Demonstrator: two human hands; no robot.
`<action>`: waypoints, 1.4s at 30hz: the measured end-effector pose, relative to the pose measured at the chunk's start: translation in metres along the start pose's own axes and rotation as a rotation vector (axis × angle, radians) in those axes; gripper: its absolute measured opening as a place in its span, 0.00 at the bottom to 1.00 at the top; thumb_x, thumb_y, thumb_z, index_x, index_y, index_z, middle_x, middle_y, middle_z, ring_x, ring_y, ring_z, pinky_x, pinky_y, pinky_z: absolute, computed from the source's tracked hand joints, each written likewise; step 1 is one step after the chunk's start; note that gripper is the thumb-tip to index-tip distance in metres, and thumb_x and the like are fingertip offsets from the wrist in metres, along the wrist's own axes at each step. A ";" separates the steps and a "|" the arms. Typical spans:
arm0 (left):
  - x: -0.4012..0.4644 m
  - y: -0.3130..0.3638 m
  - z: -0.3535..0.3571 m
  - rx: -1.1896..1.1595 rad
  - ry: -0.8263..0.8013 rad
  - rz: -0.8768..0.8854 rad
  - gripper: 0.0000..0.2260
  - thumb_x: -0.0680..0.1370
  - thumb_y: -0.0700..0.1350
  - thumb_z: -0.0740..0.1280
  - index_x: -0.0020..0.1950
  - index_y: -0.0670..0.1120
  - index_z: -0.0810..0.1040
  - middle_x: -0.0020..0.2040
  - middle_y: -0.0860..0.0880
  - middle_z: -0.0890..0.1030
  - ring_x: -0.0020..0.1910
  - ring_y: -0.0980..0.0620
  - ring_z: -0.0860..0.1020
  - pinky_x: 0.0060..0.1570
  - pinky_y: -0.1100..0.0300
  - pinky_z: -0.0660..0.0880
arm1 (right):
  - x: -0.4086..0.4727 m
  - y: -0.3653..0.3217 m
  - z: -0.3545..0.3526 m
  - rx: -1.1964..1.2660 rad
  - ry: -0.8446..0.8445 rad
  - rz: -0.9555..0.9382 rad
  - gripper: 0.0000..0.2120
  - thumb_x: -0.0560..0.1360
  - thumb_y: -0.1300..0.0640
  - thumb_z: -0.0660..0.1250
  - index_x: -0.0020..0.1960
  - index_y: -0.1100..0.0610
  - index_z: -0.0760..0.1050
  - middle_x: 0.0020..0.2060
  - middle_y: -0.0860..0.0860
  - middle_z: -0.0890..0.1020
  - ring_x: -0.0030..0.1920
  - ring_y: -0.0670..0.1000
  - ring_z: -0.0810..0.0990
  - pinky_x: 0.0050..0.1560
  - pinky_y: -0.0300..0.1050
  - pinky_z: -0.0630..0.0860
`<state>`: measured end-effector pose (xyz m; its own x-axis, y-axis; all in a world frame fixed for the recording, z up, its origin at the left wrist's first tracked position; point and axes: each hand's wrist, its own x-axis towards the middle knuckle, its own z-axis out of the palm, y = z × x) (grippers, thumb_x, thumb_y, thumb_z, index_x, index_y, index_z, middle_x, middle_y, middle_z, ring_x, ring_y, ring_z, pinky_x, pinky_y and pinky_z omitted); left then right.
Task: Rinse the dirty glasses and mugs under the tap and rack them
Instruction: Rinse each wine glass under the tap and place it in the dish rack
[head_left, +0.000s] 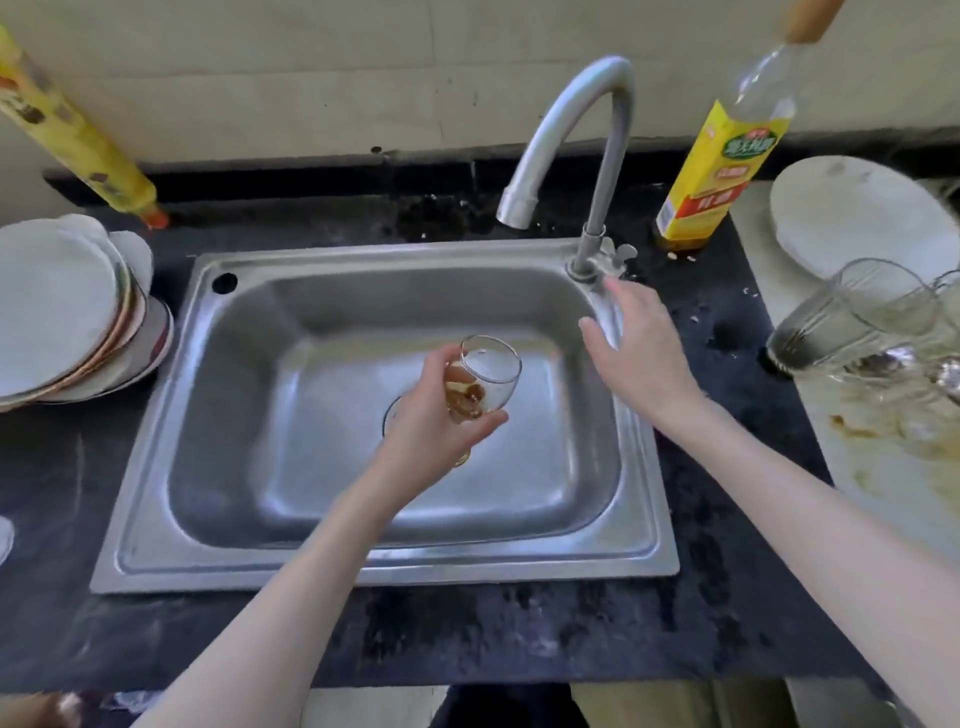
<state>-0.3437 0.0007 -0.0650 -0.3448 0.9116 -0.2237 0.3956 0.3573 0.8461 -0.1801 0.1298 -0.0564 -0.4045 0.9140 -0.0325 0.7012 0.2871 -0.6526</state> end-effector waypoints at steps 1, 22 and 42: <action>0.004 0.001 0.006 -0.018 0.006 -0.004 0.27 0.70 0.44 0.74 0.65 0.50 0.64 0.51 0.54 0.76 0.47 0.59 0.77 0.39 0.78 0.70 | 0.014 0.010 -0.002 -0.038 0.027 0.028 0.26 0.79 0.55 0.60 0.74 0.60 0.57 0.73 0.54 0.61 0.73 0.53 0.58 0.69 0.40 0.54; 0.045 0.002 0.023 -0.231 0.017 -0.144 0.24 0.69 0.44 0.75 0.57 0.59 0.65 0.52 0.52 0.77 0.46 0.53 0.81 0.47 0.60 0.77 | 0.043 0.045 0.017 -0.092 0.090 -0.138 0.17 0.78 0.60 0.62 0.66 0.61 0.72 0.66 0.55 0.75 0.66 0.55 0.73 0.63 0.45 0.68; 0.041 0.000 0.029 -0.692 -0.135 -0.604 0.15 0.74 0.43 0.69 0.59 0.39 0.75 0.46 0.41 0.81 0.43 0.44 0.81 0.47 0.49 0.80 | -0.013 -0.002 0.044 0.589 -0.577 0.594 0.16 0.79 0.50 0.60 0.64 0.55 0.69 0.47 0.50 0.79 0.40 0.50 0.81 0.45 0.45 0.80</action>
<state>-0.3328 0.0443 -0.0883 -0.2079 0.6417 -0.7383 -0.4298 0.6181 0.6582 -0.2025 0.1045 -0.0881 -0.4151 0.5404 -0.7319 0.5436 -0.4978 -0.6758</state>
